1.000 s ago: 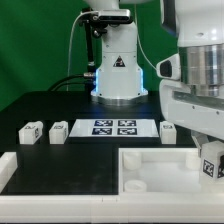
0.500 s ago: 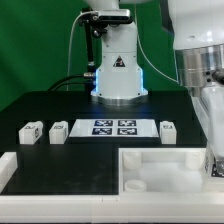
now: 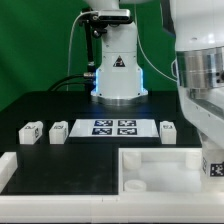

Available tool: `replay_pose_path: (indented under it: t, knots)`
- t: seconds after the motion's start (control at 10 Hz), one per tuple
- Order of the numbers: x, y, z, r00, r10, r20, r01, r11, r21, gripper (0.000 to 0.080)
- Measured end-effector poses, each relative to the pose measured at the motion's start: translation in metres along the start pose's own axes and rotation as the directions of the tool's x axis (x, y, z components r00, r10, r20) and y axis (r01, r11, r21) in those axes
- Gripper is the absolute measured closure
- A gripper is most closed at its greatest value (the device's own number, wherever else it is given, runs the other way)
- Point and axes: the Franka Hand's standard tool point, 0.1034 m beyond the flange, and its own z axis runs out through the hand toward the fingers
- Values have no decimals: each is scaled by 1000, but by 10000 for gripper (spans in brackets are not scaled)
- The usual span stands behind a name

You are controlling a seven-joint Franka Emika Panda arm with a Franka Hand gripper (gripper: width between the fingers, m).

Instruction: Assemble one leg

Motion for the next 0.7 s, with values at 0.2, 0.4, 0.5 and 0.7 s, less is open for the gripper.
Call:
replay_pose_path:
  t: [0.2, 0.4, 0.5, 0.7]
  knots:
    - [1, 0, 0, 987, -164, 0, 164, 987, 1, 154]
    - [3, 1, 0, 900, -435, -10, 435, 900, -9, 151]
    - [5, 1, -1, 782, -623, -20, 623, 782, -27, 151]
    - [8, 2, -2, 495, -869, -14, 868, 495, -49, 151]
